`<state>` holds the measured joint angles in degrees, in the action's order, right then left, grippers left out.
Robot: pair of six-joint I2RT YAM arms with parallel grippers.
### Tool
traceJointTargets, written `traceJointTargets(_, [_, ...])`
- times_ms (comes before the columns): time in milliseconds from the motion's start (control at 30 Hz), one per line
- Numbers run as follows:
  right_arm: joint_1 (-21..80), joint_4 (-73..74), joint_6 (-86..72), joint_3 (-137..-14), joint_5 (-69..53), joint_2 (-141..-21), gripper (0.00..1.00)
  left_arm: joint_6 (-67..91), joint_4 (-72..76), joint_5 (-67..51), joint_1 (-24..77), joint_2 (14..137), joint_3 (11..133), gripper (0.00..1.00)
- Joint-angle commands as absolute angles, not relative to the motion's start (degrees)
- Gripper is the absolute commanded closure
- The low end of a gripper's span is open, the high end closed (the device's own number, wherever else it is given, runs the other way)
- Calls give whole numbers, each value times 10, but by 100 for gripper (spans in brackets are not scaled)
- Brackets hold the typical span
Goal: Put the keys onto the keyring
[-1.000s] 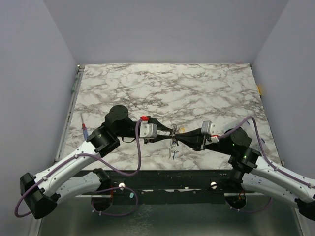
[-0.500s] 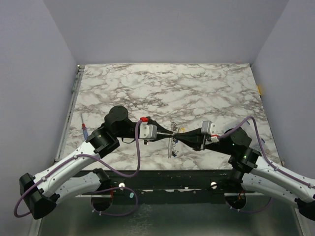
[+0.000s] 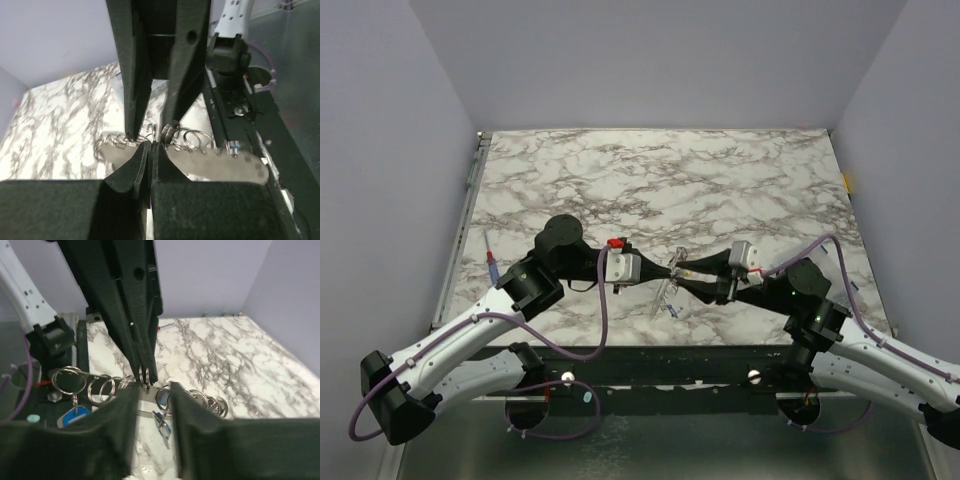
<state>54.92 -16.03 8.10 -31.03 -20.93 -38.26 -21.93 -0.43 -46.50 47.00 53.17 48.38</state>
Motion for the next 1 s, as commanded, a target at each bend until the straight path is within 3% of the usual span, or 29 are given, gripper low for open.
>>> traceJointTargets(0, [553, -140, 43, -325, -134, -373, 54, -273, -21, -399, 472, 515, 476, 100])
traceJointTargets(133, [553, -96, -60, -336, 98, -380, 37, -337, -57, -347, 470, 503, 457, 100])
traceJointTargets(233, [553, -12, -147, -374, 217, -419, 35, -378, -85, -314, 467, 494, 441, 100])
traceJointTargets(400, [552, 128, -279, -433, 288, -539, 34, -415, -101, -283, 459, 470, 401, 100])
traceJointTargets(567, [533, 173, -272, -471, 230, -609, 34, -420, -121, -312, 446, 443, 374, 100])
traceJointTargets(700, [504, 107, -198, -436, 181, -583, 34, -423, -123, -326, 444, 419, 349, 100])
traceJointTargets(900, [308, 69, -149, -410, -120, -619, 40, -384, -115, -360, 444, 382, 335, 100])
traceJointTargets(967, [286, 73, -129, -428, -203, -662, 43, -378, -129, -374, 444, 380, 344, 100])
